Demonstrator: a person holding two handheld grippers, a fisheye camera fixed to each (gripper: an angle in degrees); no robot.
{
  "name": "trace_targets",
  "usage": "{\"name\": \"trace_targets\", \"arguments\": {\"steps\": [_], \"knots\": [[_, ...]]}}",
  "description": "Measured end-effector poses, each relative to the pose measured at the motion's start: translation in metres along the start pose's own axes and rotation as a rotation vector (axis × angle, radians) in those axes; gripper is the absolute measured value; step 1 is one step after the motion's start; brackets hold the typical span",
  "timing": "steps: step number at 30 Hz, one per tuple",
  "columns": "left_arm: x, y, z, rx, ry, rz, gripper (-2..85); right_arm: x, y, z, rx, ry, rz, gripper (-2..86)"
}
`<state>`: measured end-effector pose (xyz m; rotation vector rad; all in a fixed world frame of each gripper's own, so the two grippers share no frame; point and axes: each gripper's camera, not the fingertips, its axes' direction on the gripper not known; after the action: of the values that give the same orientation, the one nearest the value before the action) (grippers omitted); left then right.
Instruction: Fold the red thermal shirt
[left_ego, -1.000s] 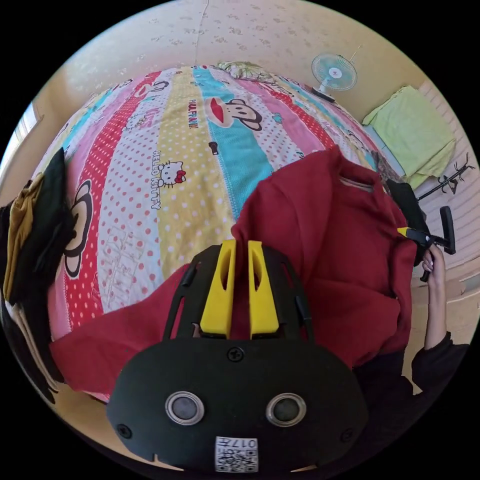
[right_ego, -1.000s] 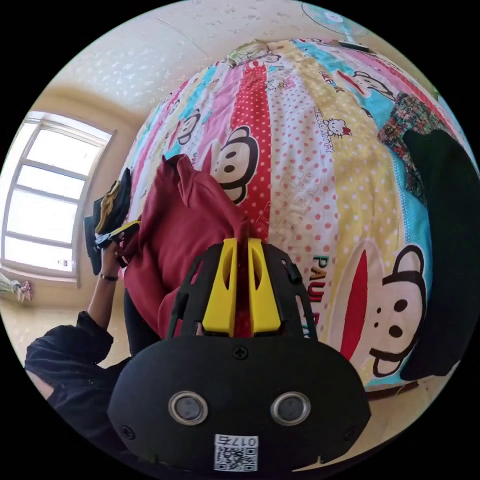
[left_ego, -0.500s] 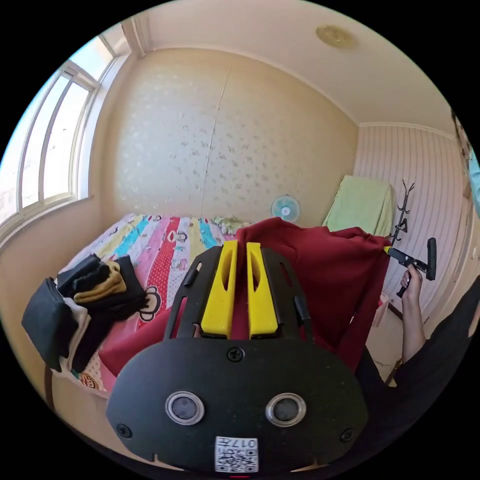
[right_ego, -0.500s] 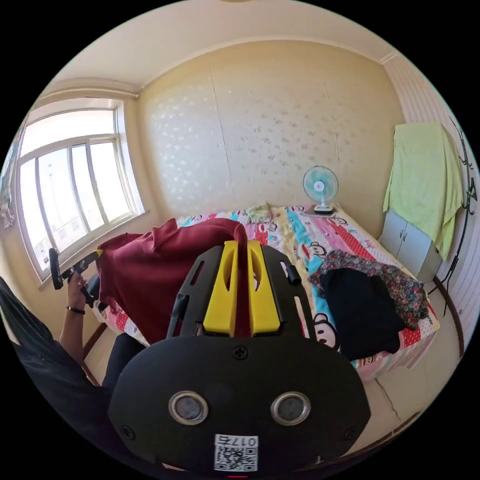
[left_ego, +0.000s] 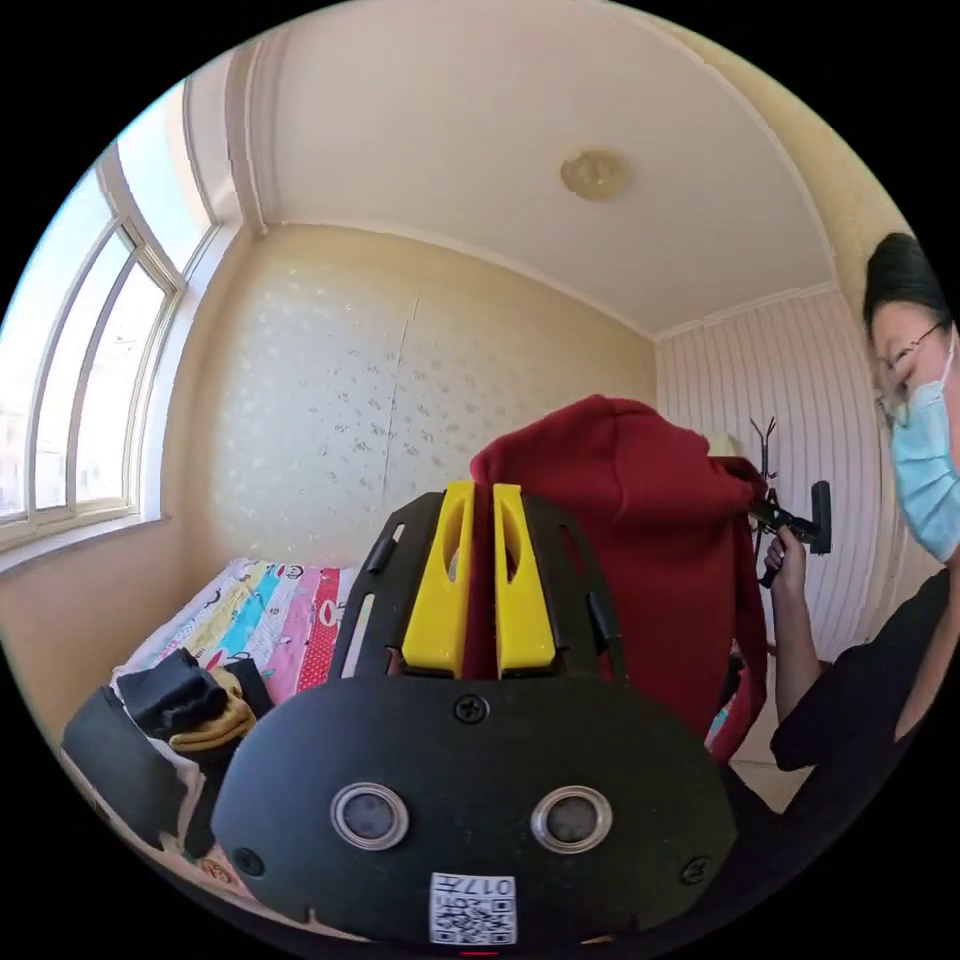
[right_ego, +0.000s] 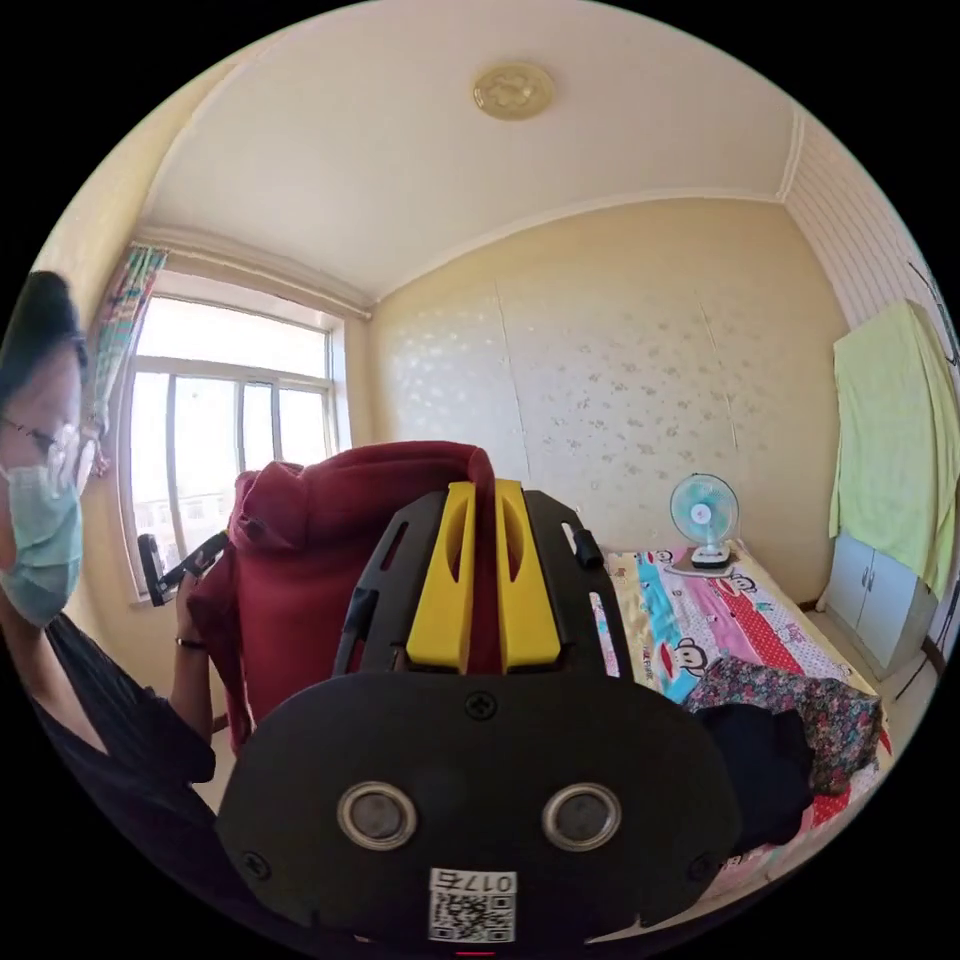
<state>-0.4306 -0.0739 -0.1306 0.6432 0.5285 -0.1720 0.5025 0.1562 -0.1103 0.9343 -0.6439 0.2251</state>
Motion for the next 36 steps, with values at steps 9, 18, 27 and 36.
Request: {"name": "trace_targets", "arguments": {"steps": [9, 18, 27, 36], "knots": [[-0.096, 0.175, 0.248, -0.698, -0.118, -0.12, 6.5, 0.172, 0.159, 0.317, -0.851, -0.02, 0.335, 9.7], [-0.057, 0.341, 0.2, -0.829, 0.032, -0.199, 9.3, 0.205, 0.342, 0.264, -0.947, -0.083, 0.499, 14.4], [-0.034, 0.434, 0.19, -0.85, -0.051, -0.386, 10.1, 0.231, 0.43, 0.19, -0.935, 0.003, 0.624, 9.5], [-0.025, 0.437, 0.187, -1.116, 0.117, -0.167, 3.6, 0.281, 0.424, 0.183, -1.301, -0.08, 0.442, 3.4]]}}
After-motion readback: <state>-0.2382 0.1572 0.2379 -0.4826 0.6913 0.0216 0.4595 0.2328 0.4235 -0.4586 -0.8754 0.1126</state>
